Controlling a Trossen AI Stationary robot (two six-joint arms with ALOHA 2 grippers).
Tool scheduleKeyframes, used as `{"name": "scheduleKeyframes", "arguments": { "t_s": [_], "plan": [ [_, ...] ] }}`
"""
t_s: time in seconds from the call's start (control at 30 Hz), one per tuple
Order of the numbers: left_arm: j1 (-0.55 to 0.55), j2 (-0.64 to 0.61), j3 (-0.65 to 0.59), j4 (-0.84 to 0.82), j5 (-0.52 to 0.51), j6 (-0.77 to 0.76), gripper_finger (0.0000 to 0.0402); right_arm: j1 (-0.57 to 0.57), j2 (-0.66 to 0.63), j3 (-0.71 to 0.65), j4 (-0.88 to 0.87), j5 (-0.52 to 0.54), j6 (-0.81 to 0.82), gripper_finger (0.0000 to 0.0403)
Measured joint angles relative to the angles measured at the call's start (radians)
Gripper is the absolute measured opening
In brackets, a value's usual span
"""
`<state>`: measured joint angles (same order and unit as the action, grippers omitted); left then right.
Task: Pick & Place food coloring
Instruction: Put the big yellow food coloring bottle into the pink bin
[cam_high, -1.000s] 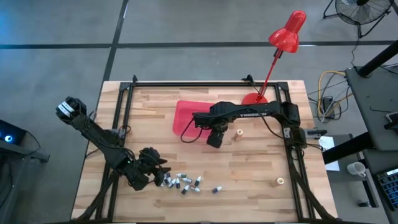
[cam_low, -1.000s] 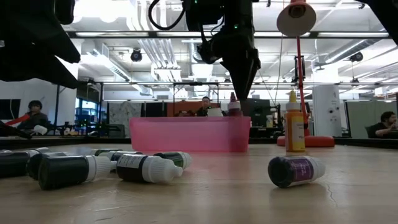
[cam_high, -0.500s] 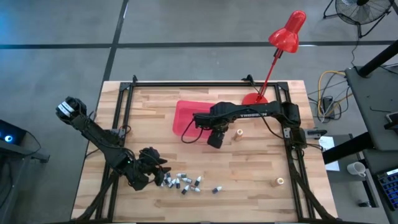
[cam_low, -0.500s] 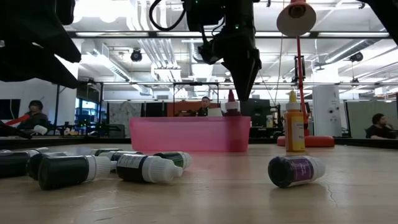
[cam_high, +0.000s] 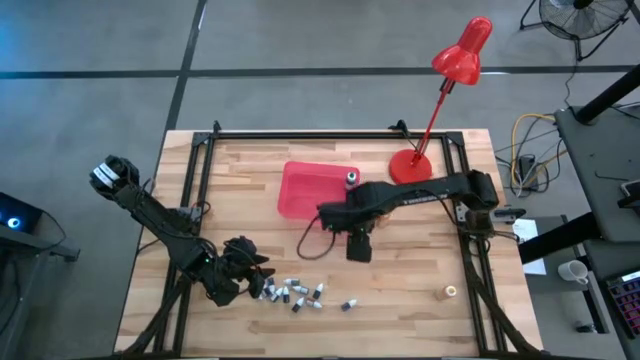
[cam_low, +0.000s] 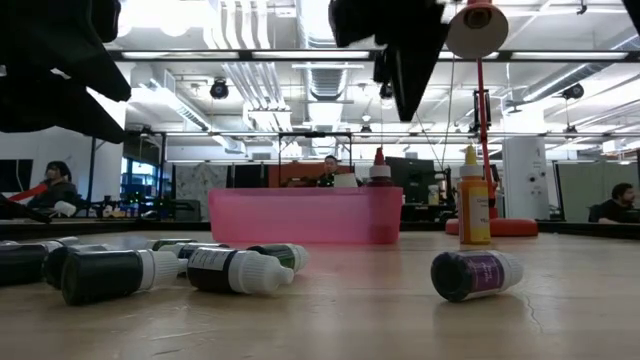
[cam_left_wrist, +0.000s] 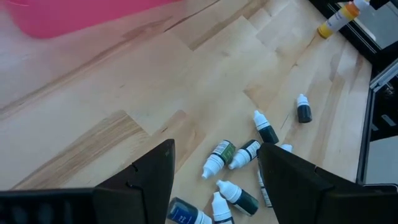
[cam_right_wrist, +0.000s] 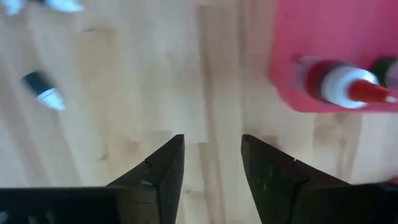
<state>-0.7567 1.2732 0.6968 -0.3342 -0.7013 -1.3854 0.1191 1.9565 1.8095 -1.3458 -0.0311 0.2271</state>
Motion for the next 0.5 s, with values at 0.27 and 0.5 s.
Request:
{"name": "scheduleKeyframes", "arguments": {
  "t_s": [0.27, 0.5],
  "plan": [
    [0.0, 0.0, 0.0, -0.008, 0.0, 0.019, 0.0202, 0.174, -0.056, -0.002, -0.055, 0.043, 0.027, 0.0133],
    [0.0, 0.0, 0.0, -0.01, 0.0, 0.053, 0.0202, 0.34, -0.185, -0.074, -0.087, 0.162, 0.293, 0.0135]
  ]
}}
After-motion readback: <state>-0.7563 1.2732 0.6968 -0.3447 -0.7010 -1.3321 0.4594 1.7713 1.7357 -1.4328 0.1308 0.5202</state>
